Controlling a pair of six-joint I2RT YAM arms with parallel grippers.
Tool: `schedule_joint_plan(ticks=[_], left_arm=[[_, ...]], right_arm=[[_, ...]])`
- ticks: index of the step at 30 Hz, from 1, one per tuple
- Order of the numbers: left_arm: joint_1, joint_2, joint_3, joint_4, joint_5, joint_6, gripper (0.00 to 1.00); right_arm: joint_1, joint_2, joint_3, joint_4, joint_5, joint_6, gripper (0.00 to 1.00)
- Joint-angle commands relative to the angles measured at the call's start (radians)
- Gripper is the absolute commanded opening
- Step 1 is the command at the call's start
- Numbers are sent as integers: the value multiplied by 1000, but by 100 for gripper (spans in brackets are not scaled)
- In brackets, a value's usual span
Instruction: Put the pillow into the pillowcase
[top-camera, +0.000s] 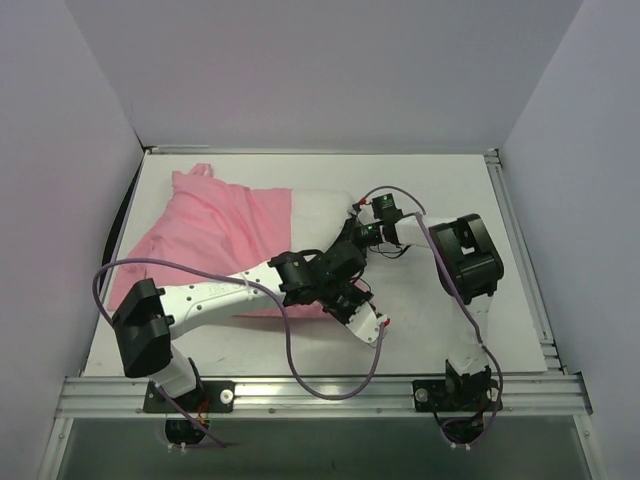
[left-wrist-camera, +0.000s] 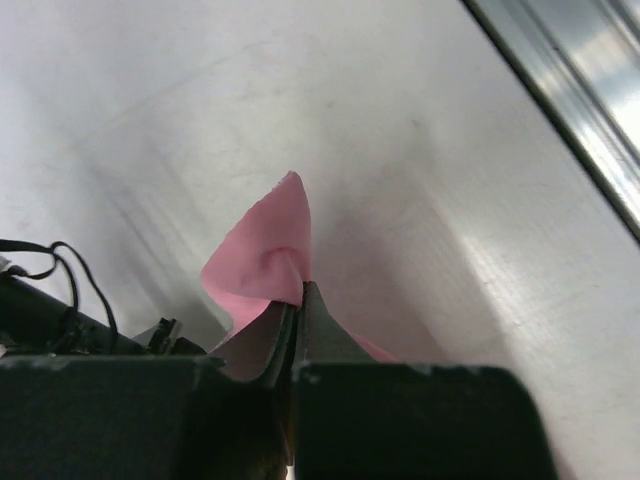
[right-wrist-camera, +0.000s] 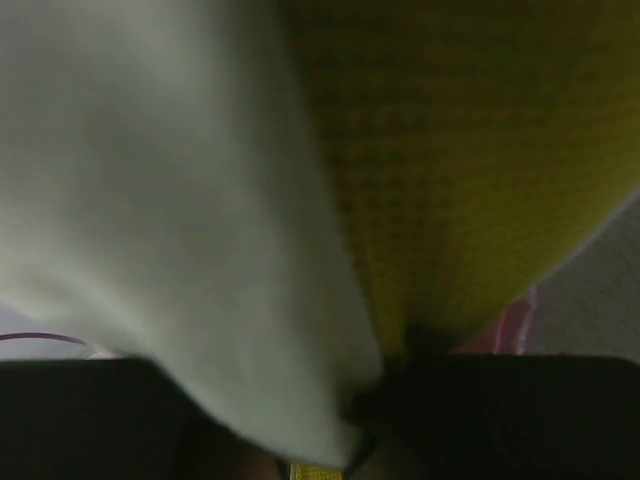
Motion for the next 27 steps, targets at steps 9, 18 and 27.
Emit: schedule_joint_plan(ticks=[9,18,27], left_arm=[[146,-134,67,87,115,-532,48],[637,115,377,103,36,-860,69],[710,592,782,49,23,-859,71]], right_arm=[[4,-141,-139,-363,180,-473,0],[-128,-325,-87,-627,137,-687,74],[-183,-185,145,-526,200,-504,73]])
